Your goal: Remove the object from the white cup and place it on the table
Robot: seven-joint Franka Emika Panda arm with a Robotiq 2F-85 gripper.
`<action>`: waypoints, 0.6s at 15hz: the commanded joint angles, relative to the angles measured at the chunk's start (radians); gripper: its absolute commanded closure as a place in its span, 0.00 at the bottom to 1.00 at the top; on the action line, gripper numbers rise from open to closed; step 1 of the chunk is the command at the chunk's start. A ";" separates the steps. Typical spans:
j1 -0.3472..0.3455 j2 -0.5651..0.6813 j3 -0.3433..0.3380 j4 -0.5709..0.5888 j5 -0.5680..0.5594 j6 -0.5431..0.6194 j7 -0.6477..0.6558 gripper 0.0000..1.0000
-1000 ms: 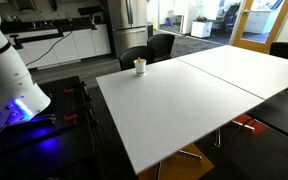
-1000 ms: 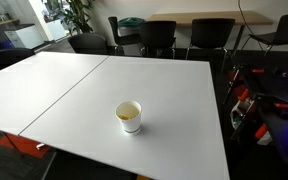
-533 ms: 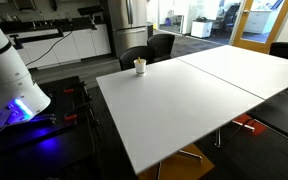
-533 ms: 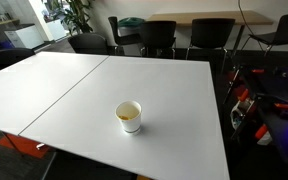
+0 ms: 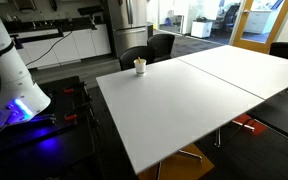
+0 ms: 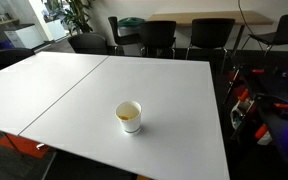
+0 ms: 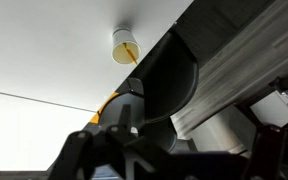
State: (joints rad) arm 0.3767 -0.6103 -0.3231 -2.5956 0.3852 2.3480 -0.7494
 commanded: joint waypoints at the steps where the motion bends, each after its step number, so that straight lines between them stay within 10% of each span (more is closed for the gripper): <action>1: 0.053 0.111 -0.048 0.065 0.128 -0.008 -0.226 0.00; 9: -0.056 0.358 0.022 0.151 0.396 0.079 -0.508 0.00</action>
State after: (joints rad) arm 0.3813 -0.3559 -0.3495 -2.5044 0.6954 2.4086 -1.1789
